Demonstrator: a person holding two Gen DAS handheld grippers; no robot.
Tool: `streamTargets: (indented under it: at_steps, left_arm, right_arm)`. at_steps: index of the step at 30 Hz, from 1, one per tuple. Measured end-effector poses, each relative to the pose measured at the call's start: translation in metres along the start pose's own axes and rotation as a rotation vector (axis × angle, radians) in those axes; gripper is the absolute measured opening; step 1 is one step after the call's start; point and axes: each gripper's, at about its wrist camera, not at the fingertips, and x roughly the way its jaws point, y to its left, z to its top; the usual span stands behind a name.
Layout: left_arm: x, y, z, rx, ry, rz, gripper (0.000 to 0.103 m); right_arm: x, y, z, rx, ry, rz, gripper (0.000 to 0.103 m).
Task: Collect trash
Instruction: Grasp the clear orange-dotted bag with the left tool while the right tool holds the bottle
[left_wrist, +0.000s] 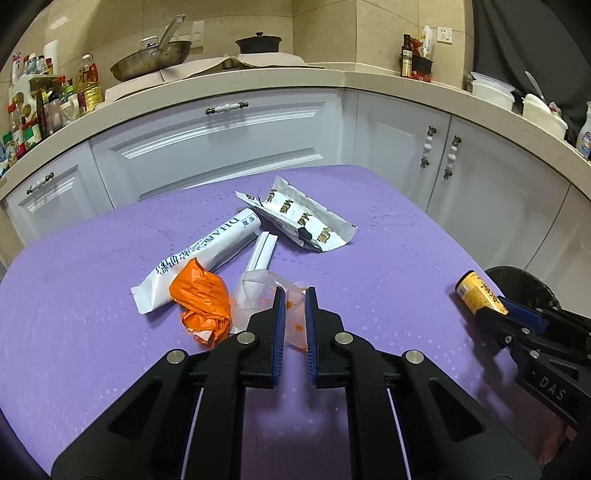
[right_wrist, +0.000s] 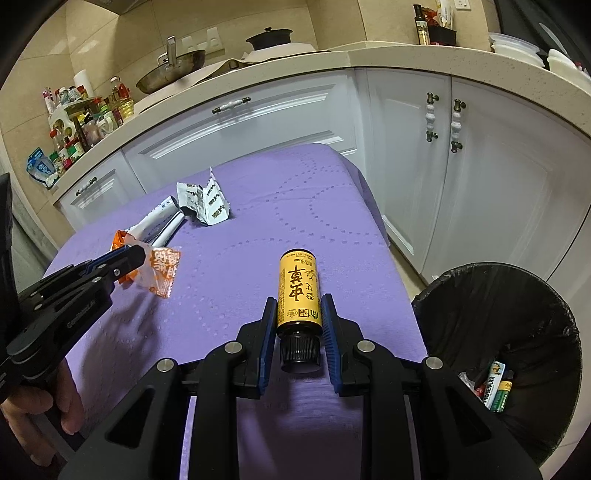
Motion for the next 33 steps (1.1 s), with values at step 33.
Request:
streamTargets:
  at_steps: [33]
  left_arm:
    - [-0.069,0.015,-0.020,-0.021,-0.058,-0.006,0.008]
  right_arm:
    - [-0.036,0.015,-0.018,-0.012,-0.046,-0.035,0.025]
